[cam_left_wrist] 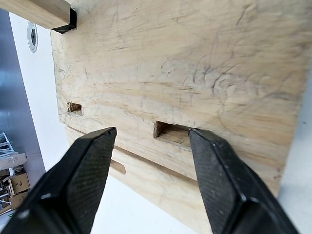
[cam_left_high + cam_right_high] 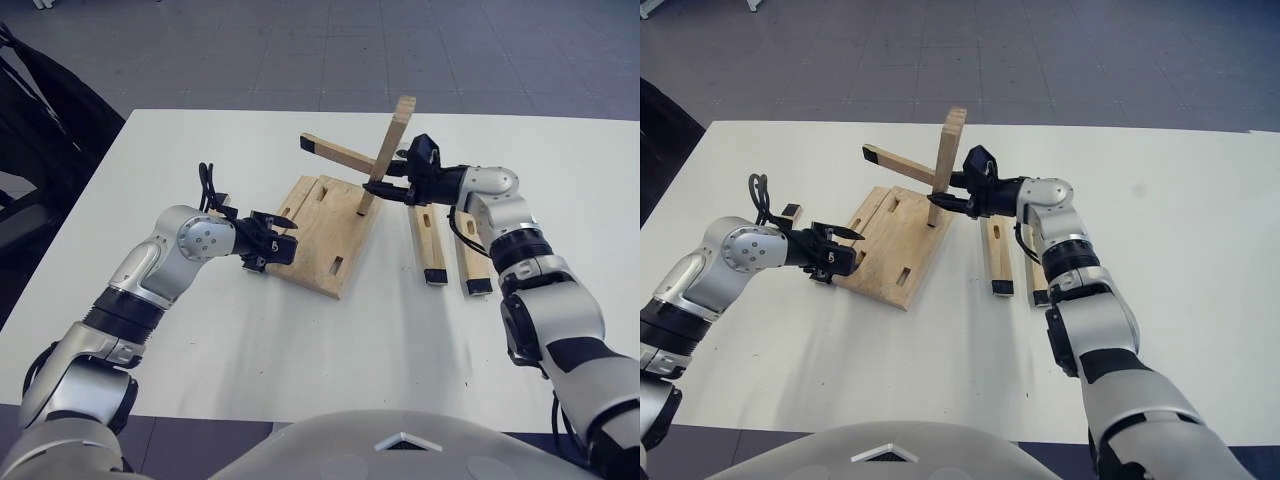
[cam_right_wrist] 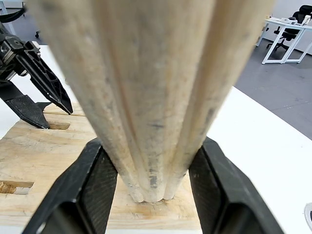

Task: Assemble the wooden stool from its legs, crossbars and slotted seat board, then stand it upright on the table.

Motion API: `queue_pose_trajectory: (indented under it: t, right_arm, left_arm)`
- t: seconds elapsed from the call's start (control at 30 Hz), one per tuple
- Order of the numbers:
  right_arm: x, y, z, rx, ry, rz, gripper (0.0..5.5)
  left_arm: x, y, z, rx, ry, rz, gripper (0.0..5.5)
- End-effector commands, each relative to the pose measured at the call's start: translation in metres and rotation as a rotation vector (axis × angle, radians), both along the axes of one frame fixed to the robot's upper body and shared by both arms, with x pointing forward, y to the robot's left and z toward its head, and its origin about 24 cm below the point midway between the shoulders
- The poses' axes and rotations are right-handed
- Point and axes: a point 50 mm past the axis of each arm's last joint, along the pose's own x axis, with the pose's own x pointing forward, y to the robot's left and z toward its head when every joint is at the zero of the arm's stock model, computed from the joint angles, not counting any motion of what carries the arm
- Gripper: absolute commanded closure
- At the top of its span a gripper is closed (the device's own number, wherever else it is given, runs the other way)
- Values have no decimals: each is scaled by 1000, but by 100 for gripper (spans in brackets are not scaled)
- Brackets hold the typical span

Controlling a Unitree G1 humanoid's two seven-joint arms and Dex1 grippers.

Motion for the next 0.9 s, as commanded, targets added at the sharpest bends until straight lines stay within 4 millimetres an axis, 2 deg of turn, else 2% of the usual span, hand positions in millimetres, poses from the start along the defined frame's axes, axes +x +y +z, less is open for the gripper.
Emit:
queue_pose_trajectory:
  t: [0.03, 0.1, 0.2, 0.3, 0.4, 0.57, 0.73, 0.8, 0.9]
  right_arm:
    - [-39, -29, -78, -175, 288, -64, 348]
    - [-38, -29, -77, -169, 300, -78, 348]
    - [-24, -31, -66, -156, 340, -138, 348]
    - [-11, -46, -56, -161, 390, -259, 348]
    - [-8, -53, -52, -184, 388, -292, 348]
    - [-10, -47, -58, -204, 368, -269, 348]
    - [-23, -39, -82, -260, 411, -297, 348]
    - [-23, -39, -83, -234, 411, -318, 348]
    - [-14, -40, -70, -165, 379, -344, 348]
  left_arm:
    - [-17, 1, -29, 29, 132, 9, 272]
    - [-17, 2, -29, 28, 132, 12, 272]
    - [-17, 2, -29, 24, 131, 17, 272]
    - [-16, -1, -29, 12, 125, 18, 272]
    - [-17, -2, -29, 9, 126, 20, 272]
    - [-18, -2, -30, 3, 128, 28, 272]
    - [-17, -3, -30, -3, 126, 30, 272]
    - [-16, -4, -30, -1, 126, 27, 272]
    - [-15, -4, -29, -2, 121, 29, 272]
